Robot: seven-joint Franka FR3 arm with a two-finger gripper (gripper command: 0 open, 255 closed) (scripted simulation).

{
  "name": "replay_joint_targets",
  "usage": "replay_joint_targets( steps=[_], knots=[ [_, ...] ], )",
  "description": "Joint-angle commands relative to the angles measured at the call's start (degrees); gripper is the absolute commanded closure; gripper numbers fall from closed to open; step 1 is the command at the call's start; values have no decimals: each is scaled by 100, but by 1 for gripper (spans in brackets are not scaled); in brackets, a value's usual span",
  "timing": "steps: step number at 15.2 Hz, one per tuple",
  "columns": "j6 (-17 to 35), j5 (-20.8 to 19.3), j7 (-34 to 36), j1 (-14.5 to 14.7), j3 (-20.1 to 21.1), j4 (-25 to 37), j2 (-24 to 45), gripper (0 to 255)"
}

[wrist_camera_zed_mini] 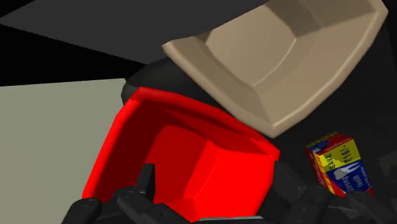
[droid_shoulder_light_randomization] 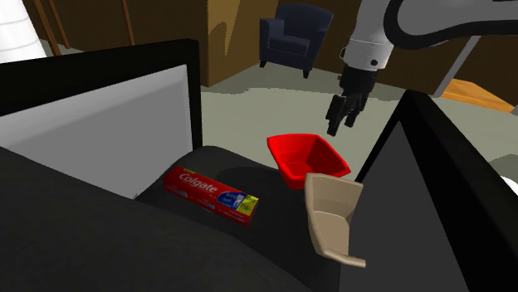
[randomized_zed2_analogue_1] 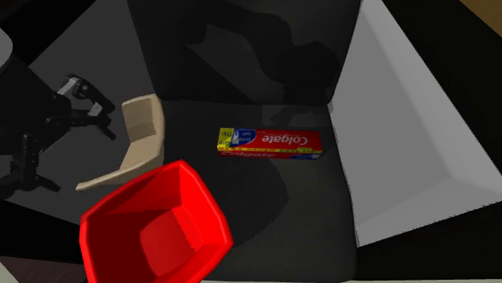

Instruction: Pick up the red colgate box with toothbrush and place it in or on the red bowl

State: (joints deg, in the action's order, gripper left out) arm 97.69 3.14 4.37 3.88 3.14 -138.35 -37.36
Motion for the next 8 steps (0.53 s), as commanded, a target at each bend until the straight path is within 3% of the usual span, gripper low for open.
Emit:
replay_joint_targets(
  steps=[1, 8],
  knots=[
    [258, 91, 144, 101, 190, 93, 350, 0],
    [1038, 194, 582, 362, 759, 524, 1586, 0]
  ],
)
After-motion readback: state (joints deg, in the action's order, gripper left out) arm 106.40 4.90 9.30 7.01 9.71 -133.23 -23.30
